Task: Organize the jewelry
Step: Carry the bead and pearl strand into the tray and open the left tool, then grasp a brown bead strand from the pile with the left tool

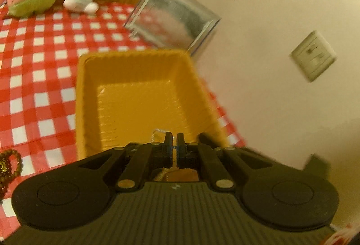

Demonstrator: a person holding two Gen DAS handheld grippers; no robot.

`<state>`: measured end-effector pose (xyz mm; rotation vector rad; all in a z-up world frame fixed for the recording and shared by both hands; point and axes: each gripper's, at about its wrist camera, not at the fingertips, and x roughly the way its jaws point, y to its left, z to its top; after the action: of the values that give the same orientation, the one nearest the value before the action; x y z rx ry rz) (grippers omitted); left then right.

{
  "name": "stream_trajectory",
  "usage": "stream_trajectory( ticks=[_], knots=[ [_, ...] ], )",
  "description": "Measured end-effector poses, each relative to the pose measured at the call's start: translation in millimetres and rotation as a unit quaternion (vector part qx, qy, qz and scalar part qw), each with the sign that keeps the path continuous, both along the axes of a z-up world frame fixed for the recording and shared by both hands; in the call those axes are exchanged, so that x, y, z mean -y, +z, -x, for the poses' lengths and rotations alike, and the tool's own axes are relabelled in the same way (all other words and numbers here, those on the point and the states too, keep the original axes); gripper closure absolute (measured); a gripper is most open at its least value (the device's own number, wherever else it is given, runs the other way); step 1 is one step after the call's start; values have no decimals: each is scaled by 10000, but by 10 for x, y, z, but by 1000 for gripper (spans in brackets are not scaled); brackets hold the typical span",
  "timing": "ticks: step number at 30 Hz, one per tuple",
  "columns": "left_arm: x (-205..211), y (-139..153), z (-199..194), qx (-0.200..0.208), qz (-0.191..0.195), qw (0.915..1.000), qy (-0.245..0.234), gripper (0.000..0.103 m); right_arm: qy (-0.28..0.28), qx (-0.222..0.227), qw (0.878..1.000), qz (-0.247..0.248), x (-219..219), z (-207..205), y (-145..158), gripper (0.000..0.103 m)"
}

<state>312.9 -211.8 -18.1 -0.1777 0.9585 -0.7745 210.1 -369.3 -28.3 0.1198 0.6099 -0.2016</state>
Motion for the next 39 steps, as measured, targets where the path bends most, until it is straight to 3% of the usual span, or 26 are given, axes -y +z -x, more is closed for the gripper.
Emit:
stream_trajectory(
  ticks=[5, 10, 18, 23, 28, 39],
  knots=[
    [33, -112, -68, 45, -188, 9998, 31, 99, -1, 1, 10000, -5, 5, 6, -4, 99],
    [29, -72, -65, 177, -353, 9992, 95, 73, -5, 2, 10000, -9, 5, 10, -5, 99],
    [-176, 15, 15, 409, -404, 9982, 162, 71, 2, 20, 10000, -11, 9, 8, -17, 99],
    [-499, 93, 105, 571, -510, 9956, 545, 71, -2, 14, 10000, -16, 6, 7, -15, 99],
    [-946, 97, 184, 663, -779, 9880, 1155, 71, -1, 15, 10000, -14, 10, 7, -16, 99],
    [-1846, -86, 450, 495, -1356, 9605, 2379, 71, 14, -12, 10000, 4, 16, -5, -19, 99]
  ],
)
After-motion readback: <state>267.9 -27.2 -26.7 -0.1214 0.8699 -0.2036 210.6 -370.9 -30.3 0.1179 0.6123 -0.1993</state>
